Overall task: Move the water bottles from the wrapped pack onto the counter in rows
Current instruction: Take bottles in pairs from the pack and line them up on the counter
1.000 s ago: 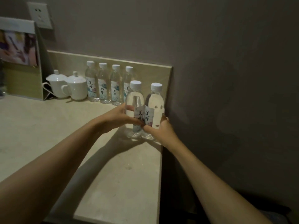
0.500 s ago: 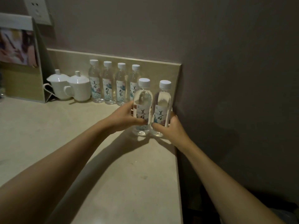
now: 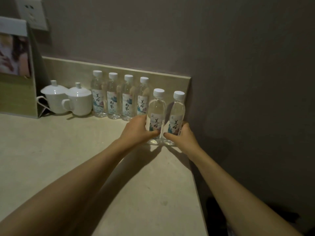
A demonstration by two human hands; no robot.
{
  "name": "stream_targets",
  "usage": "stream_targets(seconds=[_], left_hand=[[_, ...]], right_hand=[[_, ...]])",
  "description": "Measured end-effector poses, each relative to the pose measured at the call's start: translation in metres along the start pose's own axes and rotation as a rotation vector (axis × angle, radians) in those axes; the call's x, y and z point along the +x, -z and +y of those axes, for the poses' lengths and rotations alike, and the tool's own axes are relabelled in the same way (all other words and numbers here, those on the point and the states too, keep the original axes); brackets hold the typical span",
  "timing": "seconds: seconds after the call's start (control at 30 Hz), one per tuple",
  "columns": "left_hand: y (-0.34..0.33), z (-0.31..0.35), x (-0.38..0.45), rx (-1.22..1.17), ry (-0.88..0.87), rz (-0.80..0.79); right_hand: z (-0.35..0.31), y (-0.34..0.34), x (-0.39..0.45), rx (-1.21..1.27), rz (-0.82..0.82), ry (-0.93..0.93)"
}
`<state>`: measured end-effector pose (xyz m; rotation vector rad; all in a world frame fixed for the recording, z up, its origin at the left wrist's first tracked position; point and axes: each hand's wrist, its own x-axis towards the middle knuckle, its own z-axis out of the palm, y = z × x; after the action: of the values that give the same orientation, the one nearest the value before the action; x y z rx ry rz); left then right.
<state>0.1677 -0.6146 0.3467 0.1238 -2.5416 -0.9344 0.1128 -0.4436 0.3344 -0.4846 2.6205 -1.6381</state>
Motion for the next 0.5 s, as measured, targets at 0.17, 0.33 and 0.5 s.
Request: stream_targets(seconds=[0.17,0.33,0.5], left_hand=[[-0.005,-0.009,-0.008,0.141,0.057,0.019],[-0.011,-0.009,-0.004,0.124,0.037,0.032],[-0.014,-0.011,0.003,0.133,0.067,0.038]], right_hand=[[0.004,-0.011,-0.009,-0.161,0.161,0.007],[0.001,-0.013,-0.008,-0.181,0.189,-0.023],[-0.003,-0.015,-0.008,-0.18,0.21,-0.02]])
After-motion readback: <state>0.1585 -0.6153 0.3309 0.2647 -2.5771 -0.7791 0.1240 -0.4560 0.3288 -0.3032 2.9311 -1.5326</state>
